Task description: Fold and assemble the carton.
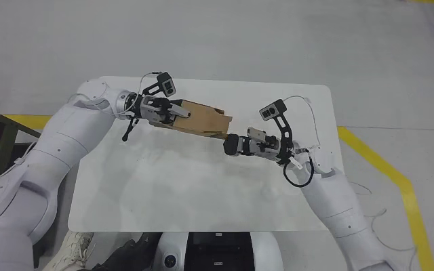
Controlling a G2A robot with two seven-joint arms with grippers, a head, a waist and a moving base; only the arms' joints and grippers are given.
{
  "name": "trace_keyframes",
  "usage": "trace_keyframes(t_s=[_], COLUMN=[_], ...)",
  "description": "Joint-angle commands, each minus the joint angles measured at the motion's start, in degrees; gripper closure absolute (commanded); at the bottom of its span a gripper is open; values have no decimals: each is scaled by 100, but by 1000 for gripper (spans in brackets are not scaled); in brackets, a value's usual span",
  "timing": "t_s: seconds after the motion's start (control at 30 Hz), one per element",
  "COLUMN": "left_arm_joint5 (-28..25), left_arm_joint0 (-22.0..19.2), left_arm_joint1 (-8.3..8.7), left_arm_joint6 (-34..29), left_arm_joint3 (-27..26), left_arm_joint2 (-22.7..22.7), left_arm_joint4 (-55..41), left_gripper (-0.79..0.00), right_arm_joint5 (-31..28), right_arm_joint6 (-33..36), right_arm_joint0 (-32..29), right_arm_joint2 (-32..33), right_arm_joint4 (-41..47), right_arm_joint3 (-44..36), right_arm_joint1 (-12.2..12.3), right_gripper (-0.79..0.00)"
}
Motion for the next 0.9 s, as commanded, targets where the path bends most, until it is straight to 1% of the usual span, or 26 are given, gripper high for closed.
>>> trace_keyframes(t_s=[0.0, 0.13, 0.27, 0.47, 0.7, 0.87], left_arm_joint5=[-14, -42, -5, 115, 196, 221], left_arm_joint0=[10, 17, 52, 123, 148, 148], left_arm_joint1=[-44, -121, -171, -181, -177, -204], left_arm_joint6=[0, 0, 0, 0, 0, 0], left_arm_joint3=[50, 77, 51, -9, -93, -46], left_arm_joint2=[-36, -72, -125, -221, -218, -237], left_arm_joint4=[0, 157, 228, 249, 589, 717], left_gripper=[0, 0, 0, 0, 0, 0], right_arm_joint5=[50, -27, -213, -472, -695, -684], right_arm_joint6=[-16, -110, -280, -529, -506, -444], right_arm_joint0=[-72, -87, -44, -60, -69, -72], right_arm_joint2=[-63, -184, -210, -29, 121, 150], right_arm_joint4=[-116, -200, -177, -232, -98, -63], right_arm_joint3=[-159, -276, -210, -118, -188, -339], right_arm_joint1=[3, -19, -45, -33, -24, -18], right_gripper=[-785, -785, -785, -785, -785, -785])
